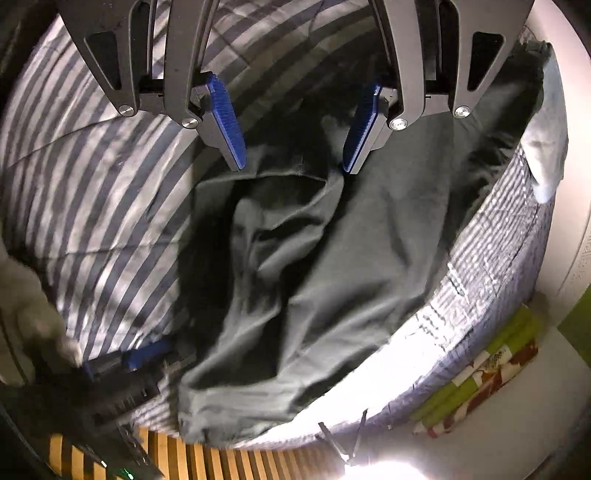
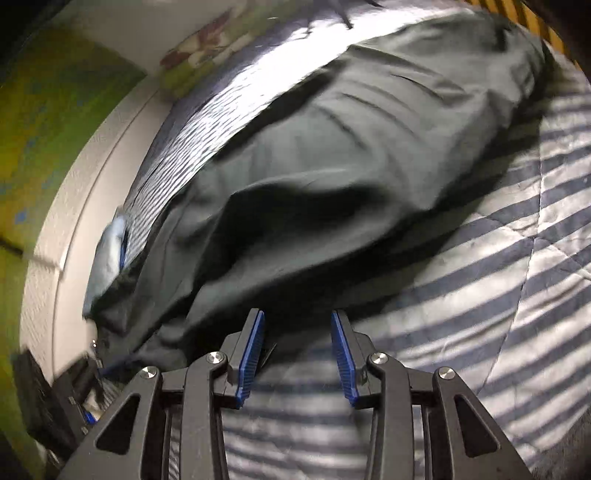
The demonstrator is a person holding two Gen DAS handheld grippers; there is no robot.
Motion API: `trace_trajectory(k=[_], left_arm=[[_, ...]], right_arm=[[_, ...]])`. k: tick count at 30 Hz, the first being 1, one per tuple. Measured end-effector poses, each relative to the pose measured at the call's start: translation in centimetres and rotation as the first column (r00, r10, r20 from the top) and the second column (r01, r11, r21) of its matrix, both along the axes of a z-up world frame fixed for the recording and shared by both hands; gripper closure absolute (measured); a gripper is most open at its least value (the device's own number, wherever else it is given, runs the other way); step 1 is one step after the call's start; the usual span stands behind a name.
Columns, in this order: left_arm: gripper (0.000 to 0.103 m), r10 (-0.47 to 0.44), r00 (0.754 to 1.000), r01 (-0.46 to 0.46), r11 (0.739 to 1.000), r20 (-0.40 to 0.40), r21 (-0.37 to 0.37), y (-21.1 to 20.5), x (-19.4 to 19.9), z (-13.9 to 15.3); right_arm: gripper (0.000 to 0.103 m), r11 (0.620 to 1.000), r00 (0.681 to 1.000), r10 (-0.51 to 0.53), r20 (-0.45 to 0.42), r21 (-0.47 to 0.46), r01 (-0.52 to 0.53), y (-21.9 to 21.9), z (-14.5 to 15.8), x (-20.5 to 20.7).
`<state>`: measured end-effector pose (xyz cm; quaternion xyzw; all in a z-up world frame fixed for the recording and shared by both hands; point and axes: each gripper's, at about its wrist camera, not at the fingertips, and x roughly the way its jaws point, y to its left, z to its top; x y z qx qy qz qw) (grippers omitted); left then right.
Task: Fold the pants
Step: 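Release the trousers with both tools and lift them away, then grasp the black trouser waistband with the right tool and lift it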
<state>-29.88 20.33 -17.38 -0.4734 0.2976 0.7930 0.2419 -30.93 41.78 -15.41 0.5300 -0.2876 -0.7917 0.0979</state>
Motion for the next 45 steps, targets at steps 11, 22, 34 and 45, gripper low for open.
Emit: trace_trajectory(k=[11, 22, 34, 45], left_arm=[[0.100, 0.006, 1.000, -0.007, 0.999, 0.027, 0.042, -0.7, -0.1, -0.8], [0.052, -0.048, 0.998, 0.045, 0.997, 0.049, 0.067, -2.3, 3.4, 1.1], [0.098, -0.127, 0.981, 0.127, 0.992, 0.148, 0.007, 0.6, 3.0, -1.6], [0.020, -0.153, 0.988, 0.153, 0.988, 0.031, 0.017, 0.7, 4.2, 0.1]], right_arm=[[0.068, 0.999, 1.000, -0.019, 0.020, -0.048, 0.019, 0.5, -1.1, -0.8], [0.068, 0.998, 0.999, -0.040, 0.010, -0.045, 0.040, 0.4, -1.0, -1.1], [0.068, 0.998, 0.999, -0.033, 0.018, -0.061, 0.034, 0.8, -1.1, -1.0], [0.059, 0.933, 0.955, -0.297, -0.023, -0.218, 0.285, 15.5, 0.7, 1.8]])
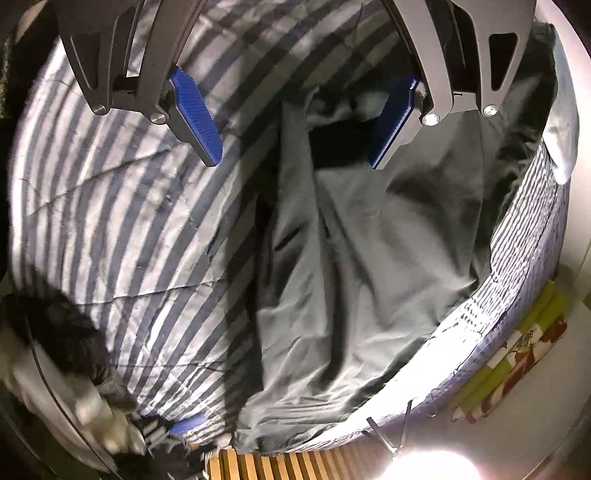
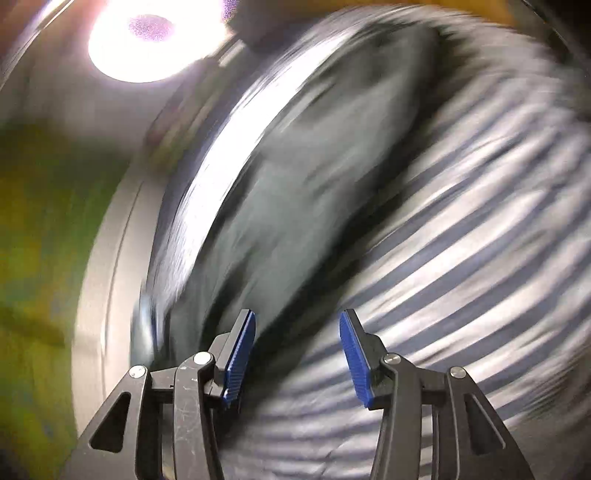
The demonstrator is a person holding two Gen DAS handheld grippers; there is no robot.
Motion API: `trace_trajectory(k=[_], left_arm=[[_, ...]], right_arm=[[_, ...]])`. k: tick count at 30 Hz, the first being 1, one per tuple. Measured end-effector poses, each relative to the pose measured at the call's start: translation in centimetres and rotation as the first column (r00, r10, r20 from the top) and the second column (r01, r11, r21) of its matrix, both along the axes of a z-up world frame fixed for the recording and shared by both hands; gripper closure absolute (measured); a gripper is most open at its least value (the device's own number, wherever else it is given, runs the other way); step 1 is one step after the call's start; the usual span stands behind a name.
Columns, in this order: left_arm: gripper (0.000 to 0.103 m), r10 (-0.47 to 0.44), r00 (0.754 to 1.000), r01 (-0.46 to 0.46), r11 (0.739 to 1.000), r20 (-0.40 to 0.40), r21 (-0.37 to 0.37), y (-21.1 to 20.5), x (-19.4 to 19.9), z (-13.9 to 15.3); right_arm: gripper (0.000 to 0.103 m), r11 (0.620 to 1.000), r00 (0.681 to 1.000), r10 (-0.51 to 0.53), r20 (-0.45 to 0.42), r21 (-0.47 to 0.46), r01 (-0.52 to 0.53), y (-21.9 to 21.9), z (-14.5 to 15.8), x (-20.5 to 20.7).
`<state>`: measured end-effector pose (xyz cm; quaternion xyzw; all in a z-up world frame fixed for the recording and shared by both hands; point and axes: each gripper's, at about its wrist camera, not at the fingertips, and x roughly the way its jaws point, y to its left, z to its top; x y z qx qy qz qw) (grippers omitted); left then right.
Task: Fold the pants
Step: 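Grasp the black trouser waistband with the right tool and lift it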
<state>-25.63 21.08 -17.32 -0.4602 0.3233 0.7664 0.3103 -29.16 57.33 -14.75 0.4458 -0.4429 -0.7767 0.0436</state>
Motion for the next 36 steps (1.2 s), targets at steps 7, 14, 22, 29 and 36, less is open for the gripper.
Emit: trace_trajectory(k=[7, 14, 22, 29, 36], left_arm=[[0.022, 0.004, 0.999, -0.004, 1.000, 0.034, 0.014, 1.2, -0.3, -1.8], [0.022, 0.038, 0.995, -0.041, 0.999, 0.091, 0.035, 1.6, -1.6, -2.7], [0.022, 0.012, 0.997, -0.014, 1.000, 0.076, 0.019, 2.9, -1.4, -2.6], [0.022, 0.018, 0.996, -0.021, 0.999, 0.085, 0.040, 2.8, -1.4, -2.6], [0.022, 0.050, 0.999, -0.051, 0.998, 0.020, 0.032, 1.3, -0.3, -0.6]], right_arm=[[0.059, 0.966, 0.979, -0.202, -0.017, 0.162, 0.202, 10.5, 2.3, -6.7], [0.070, 0.943, 0.960, -0.277, 0.040, 0.202, 0.264, 15.7, -1.4, -13.6], [0.095, 0.877, 0.984, -0.176, -0.004, 0.454, 0.158, 14.2, 0.8, -15.6], [0.046, 0.854, 0.985, -0.173, 0.011, 0.500, 0.144, 13.1, -0.2, -14.5], [0.099, 0.908, 0.991, -0.126, -0.035, 0.398, 0.129, 11.7, -1.0, -16.5]])
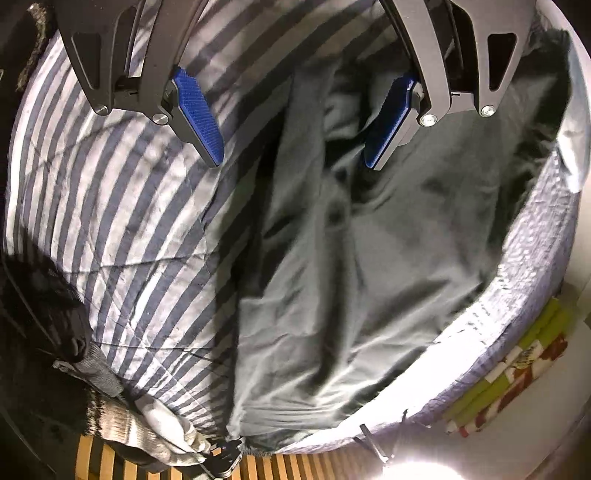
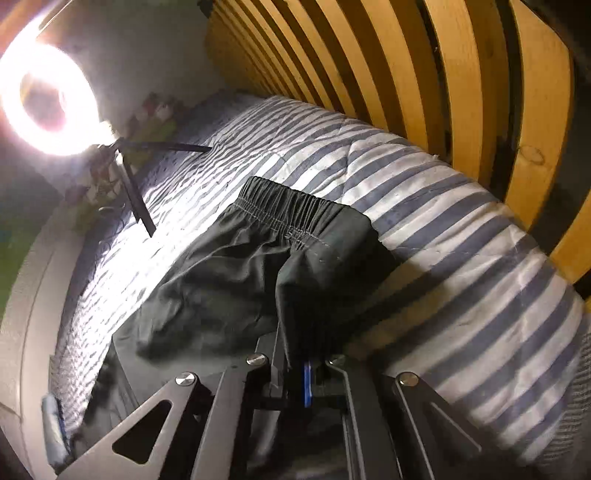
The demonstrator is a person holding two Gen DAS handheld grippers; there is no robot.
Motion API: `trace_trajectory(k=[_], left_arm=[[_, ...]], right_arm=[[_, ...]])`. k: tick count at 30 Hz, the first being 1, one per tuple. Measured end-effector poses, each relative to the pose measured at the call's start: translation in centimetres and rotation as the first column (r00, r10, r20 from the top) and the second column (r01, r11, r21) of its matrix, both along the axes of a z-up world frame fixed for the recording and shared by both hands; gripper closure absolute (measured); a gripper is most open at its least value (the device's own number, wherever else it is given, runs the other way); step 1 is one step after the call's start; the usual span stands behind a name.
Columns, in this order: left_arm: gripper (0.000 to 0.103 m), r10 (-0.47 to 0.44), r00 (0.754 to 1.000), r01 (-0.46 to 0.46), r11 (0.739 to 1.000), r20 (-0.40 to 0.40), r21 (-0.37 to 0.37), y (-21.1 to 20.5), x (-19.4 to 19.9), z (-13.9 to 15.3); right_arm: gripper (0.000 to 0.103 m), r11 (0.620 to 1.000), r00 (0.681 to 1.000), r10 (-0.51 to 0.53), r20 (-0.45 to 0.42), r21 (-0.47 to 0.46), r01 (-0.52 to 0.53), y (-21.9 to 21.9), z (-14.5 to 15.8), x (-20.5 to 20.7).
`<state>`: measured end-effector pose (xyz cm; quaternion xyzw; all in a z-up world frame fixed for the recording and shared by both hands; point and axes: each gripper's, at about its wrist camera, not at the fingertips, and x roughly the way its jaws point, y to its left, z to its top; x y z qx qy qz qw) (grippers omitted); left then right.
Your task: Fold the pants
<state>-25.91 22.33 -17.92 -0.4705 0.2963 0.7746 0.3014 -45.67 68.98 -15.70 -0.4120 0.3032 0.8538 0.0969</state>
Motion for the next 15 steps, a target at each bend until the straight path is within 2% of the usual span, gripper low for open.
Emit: trace_trajectory(k=[2, 4, 7, 8, 9, 10, 11, 12, 13, 15], left_arm=[[0.022, 0.001, 0.999, -0.001, 1.000, -0.038, -0.015, -0.5, 1.0, 0.9], [0.022, -0.002, 0.999, 0.002, 1.000, -0.044, -0.019, -0.8, 1.3, 1.2], [0.022, -0.043, 0.997, 0.037, 0.996, -0.066, -0.077, -0.2, 1.4, 0.0], [0.026, -0.065, 0.995, 0.057, 0.993, -0.077, -0.103, 0.2, 1.2, -0.8], [0.034, -0.083, 0.995, 0.076, 0.992, -0.062, -0.102, 0.4, 0.8, -1.4], [0.051, -0.100, 0.994, 0.098, 0.994, -0.038, -0.045, 0.5, 0.1, -1.4], [0.087, -0.090, 0.996, 0.090, 0.995, -0.020, -0.041, 0.7, -0.4, -1.3], [0.101, -0.067, 0.997, 0.065, 0.996, -0.029, -0.069, 0.8, -1.0, -1.3], [0.100, -0.054, 0.998, 0.053, 0.997, -0.017, -0.063, 0.8, -1.5, -0.7], [0.100, -0.023, 0.998, 0.021, 0.999, 0.057, 0.027, 0.1, -2.0, 1.3]], right_arm=[[0.099, 1.000, 1.000, -0.002, -0.010, 0.013, 0.002, -0.3, 0.3, -0.2], [0.099, 1.000, 1.000, -0.003, -0.012, 0.022, 0.004, -0.4, 0.4, -0.2], [0.099, 1.000, 1.000, -0.014, -0.020, 0.007, 0.014, -0.3, 0.2, -0.3], [0.099, 1.000, 1.000, -0.021, -0.020, 0.005, 0.021, -0.3, 0.0, -0.5], [0.099, 1.000, 1.000, -0.022, -0.019, 0.007, 0.022, -0.2, -0.1, -0.7], [0.099, 1.000, 1.000, -0.020, -0.018, 0.014, 0.021, -0.3, 0.0, -0.7], [0.099, 1.000, 1.000, -0.020, -0.015, 0.022, 0.020, -0.4, 0.1, -0.7], [0.099, 0.999, 1.000, -0.024, -0.013, 0.033, 0.025, -0.4, 0.3, -0.6], [0.100, 0.999, 0.999, -0.029, -0.013, 0.041, 0.030, -0.5, 0.6, -0.5], [0.100, 0.998, 0.999, -0.027, -0.046, 0.062, 0.030, -0.5, 2.5, 0.1]])
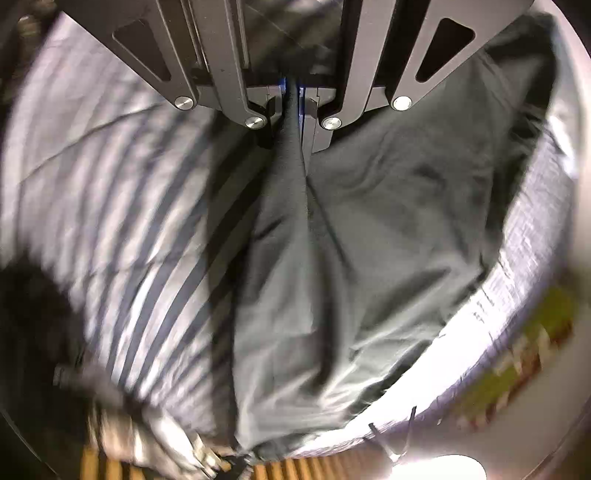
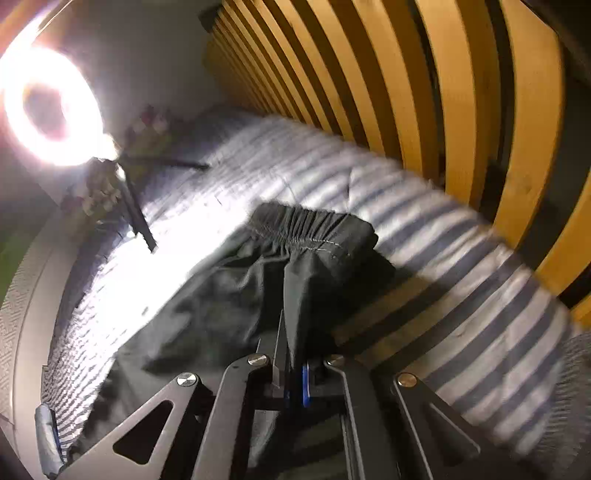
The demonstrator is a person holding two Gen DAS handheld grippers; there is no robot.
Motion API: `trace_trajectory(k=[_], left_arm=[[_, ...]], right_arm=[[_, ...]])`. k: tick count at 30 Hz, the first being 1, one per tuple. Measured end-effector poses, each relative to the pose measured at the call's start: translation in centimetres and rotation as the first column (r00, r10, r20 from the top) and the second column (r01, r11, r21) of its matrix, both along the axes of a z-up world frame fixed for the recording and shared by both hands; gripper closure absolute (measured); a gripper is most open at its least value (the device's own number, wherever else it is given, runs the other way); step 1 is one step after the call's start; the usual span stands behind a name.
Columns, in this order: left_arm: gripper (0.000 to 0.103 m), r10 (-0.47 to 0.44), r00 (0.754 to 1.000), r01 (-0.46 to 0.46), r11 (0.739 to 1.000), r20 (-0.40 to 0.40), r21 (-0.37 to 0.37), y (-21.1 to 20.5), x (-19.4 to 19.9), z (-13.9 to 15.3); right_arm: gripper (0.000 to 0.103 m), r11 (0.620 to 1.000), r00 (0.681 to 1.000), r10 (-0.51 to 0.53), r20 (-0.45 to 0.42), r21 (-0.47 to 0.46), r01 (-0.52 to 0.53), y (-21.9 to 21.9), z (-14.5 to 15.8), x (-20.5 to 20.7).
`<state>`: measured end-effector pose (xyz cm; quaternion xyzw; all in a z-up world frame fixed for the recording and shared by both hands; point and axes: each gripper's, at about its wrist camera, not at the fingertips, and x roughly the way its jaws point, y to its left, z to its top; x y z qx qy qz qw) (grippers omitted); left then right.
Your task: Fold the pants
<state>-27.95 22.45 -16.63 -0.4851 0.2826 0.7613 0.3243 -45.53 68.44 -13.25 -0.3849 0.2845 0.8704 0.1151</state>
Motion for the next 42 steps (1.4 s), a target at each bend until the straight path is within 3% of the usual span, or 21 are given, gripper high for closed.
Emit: trace_trajectory(k=[2, 4, 5, 7, 9, 12, 14, 16, 18, 20, 23, 24, 26, 27, 29, 33, 36, 37, 38, 40, 42], left_arm=[[0.100, 0.034, 0.999, -0.034, 0.994, 0.008, 0.099, -0.9, -0.1, 2.9], [0.094, 0.060, 0.998, -0.061, 0.987, 0.012, 0.151, -1.5, -0.2, 4.2], [0.071, 0.052, 0.998, -0.055, 0.987, 0.028, 0.150, -1.5, -0.2, 4.1], [0.037, 0.076, 0.996, -0.081, 0.989, 0.042, 0.120, -1.8, -0.1, 3.6], [0.037, 0.097, 0.993, -0.106, 0.983, 0.065, 0.151, -3.1, 0.0, 3.7], [0.037, 0.180, 0.983, -0.186, 0.967, 0.046, 0.174, -7.0, 0.4, 5.0], [0.035, 0.283, 0.959, -0.283, 0.939, 0.027, 0.197, -11.0, 0.1, 6.2], [0.032, 0.414, 0.910, -0.404, 0.886, 0.007, 0.226, -16.1, -0.5, 7.0], [0.027, 0.557, 0.831, -0.536, 0.803, -0.007, 0.262, -21.5, -0.9, 7.4], [0.020, 0.681, 0.732, -0.648, 0.703, -0.016, 0.293, -27.2, -1.2, 7.4], [0.018, 0.794, 0.608, -0.757, 0.590, -0.027, 0.281, -34.2, -2.8, 6.4], [0.017, 0.815, 0.579, -0.781, 0.555, 0.002, 0.286, -36.0, -3.6, 5.9], [0.015, 0.850, 0.512, -0.832, 0.453, 0.126, 0.320, -39.6, -5.5, 4.7], [0.014, 0.848, 0.496, -0.843, 0.418, 0.188, 0.339, -40.8, -6.4, 4.0], [0.014, 0.854, 0.464, -0.862, 0.374, 0.237, 0.342, -42.0, -8.2, 3.1], [0.014, 0.821, 0.508, -0.848, 0.423, 0.260, 0.321, -40.8, -11.0, 1.4], [0.020, 0.859, 0.478, -0.867, 0.427, 0.183, 0.257, -40.0, -12.2, 0.5], [0.034, 0.859, 0.480, -0.866, 0.432, 0.177, 0.251, -39.7, -12.4, 0.3], [0.040, 0.865, 0.473, -0.872, 0.431, 0.169, 0.232, -39.5, -12.6, 0.0], [0.041, 0.880, 0.450, -0.883, 0.413, 0.153, 0.221, -39.7, -12.4, -0.4], [0.041, 0.896, 0.426, -0.894, 0.395, 0.129, 0.210, -40.3, -11.9, -0.8]], right_arm=[[0.100, 0.999, 0.998, 0.019, -0.055, 0.045, -0.016, -0.1, 2.6, 1.0], [0.100, 0.984, 0.998, 0.023, -0.058, 0.175, -0.012, -0.6, 4.6, 1.6], [0.100, 0.980, 0.999, 0.034, -0.034, 0.195, -0.027, -0.8, 4.4, 1.5], [0.096, 0.981, 0.996, 0.053, 0.074, 0.181, -0.066, -0.8, 3.0, 0.7], [0.094, 0.982, 0.982, 0.058, 0.181, 0.170, -0.089, -1.0, 1.7, 0.3], [0.081, 0.974, 0.969, 0.061, 0.238, 0.197, -0.110, -1.4, 1.5, 1.6], [0.074, 0.964, 0.964, 0.053, 0.260, 0.237, -0.117, -2.2, 2.1, 3.2], [0.074, 0.947, 0.958, 0.061, 0.280, 0.288, -0.144, -3.7, 3.0, 4.6], [0.073, 0.911, 0.957, 0.055, 0.285, 0.377, -0.165, -6.2, 4.4, 6.1], [0.073, 0.880, 0.963, 0.076, 0.258, 0.436, -0.187, -9.2, 6.1, 7.4], [0.073, 0.866, 0.958, 0.192, 0.213, 0.423, -0.268, -14.3, 8.1, 7.8], [0.073, 0.855, 0.941, 0.264, 0.210, 0.401, -0.330, -17.0, 8.7, 7.5], [0.073, 0.820, 0.893, 0.405, 0.197, 0.354, -0.450, -22.4, 9.4, 6.7], [0.073, 0.802, 0.865, 0.463, 0.193, 0.326, -0.501, -24.7, 9.4, 6.3], [0.073, 0.753, 0.792, 0.581, 0.188, 0.247, -0.611, -30.4, 8.9, 5.4], [0.073, 0.649, 0.663, 0.712, 0.233, 0.145, -0.747, -39.8, 5.7, 2.6], [0.073, 0.584, 0.586, 0.768, 0.258, 0.093, -0.806, -45.7, 2.9, 0.8], [0.073, 0.573, 0.569, 0.782, 0.254, 0.066, -0.817, -47.0, 2.2, 0.4], [0.073, 0.553, 0.543, 0.802, 0.250, 0.031, -0.832, -49.1, 1.2, -0.3], [0.073, 0.522, 0.515, 0.818, 0.255, 0.044, -0.852, -51.9, 0.3, -0.5], [0.073, 0.517, 0.537, 0.794, 0.284, 0.149, -0.843, -53.8, -0.5, -1.5]])
